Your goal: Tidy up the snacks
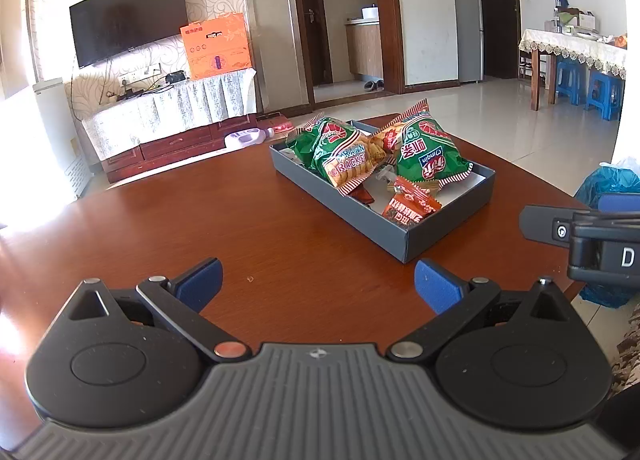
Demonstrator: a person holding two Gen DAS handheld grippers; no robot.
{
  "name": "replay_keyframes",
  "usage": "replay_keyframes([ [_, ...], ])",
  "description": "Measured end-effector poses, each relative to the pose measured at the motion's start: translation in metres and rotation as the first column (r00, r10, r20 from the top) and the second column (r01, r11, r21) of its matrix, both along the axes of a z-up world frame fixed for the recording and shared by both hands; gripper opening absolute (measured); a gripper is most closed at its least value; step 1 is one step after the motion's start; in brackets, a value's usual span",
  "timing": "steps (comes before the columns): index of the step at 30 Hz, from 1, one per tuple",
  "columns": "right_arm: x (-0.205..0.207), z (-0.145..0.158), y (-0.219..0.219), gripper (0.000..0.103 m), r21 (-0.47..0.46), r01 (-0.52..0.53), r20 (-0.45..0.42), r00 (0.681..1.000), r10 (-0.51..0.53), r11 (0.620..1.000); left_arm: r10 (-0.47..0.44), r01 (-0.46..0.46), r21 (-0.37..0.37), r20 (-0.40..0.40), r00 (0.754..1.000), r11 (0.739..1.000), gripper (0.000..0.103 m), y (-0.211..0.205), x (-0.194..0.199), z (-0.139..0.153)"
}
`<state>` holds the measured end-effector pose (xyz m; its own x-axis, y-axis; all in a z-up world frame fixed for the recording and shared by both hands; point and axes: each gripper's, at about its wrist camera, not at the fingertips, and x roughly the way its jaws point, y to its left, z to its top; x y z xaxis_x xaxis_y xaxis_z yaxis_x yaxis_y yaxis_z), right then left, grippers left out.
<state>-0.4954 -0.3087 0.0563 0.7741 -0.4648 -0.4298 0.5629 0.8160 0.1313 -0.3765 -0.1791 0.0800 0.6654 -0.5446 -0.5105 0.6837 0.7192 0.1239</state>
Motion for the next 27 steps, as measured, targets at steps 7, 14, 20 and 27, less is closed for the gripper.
replay_keyframes([
  [7, 0.0018, -0.0011, -0.0007, 0.090, 0.001, -0.005, -0.003, 1.000, 0.005, 1.000, -0.003, 0.003, -0.002, -0.001, 1.000, 1.000, 0.103, 0.0012, -0.0005, 0.0000],
  [14, 0.0030, -0.0019, -0.0003, 0.090, 0.002, -0.008, -0.007, 1.000, 0.008, 1.000, -0.002, 0.002, 0.001, -0.003, 1.000, 1.000, 0.103, 0.0017, 0.0002, -0.0003],
  [20, 0.0031, -0.0028, 0.0002, 0.090, 0.002, -0.012, -0.011, 1.000, 0.012, 1.000, -0.002, 0.002, 0.001, -0.004, 1.000, 1.000, 0.103, 0.0019, 0.0009, 0.0001],
  [27, 0.0040, -0.0035, 0.0007, 0.090, 0.004, -0.015, -0.014, 1.000, 0.015, 1.000, -0.004, 0.004, 0.004, -0.002, 1.000, 1.000, 0.103, 0.0014, 0.0008, 0.0000],
])
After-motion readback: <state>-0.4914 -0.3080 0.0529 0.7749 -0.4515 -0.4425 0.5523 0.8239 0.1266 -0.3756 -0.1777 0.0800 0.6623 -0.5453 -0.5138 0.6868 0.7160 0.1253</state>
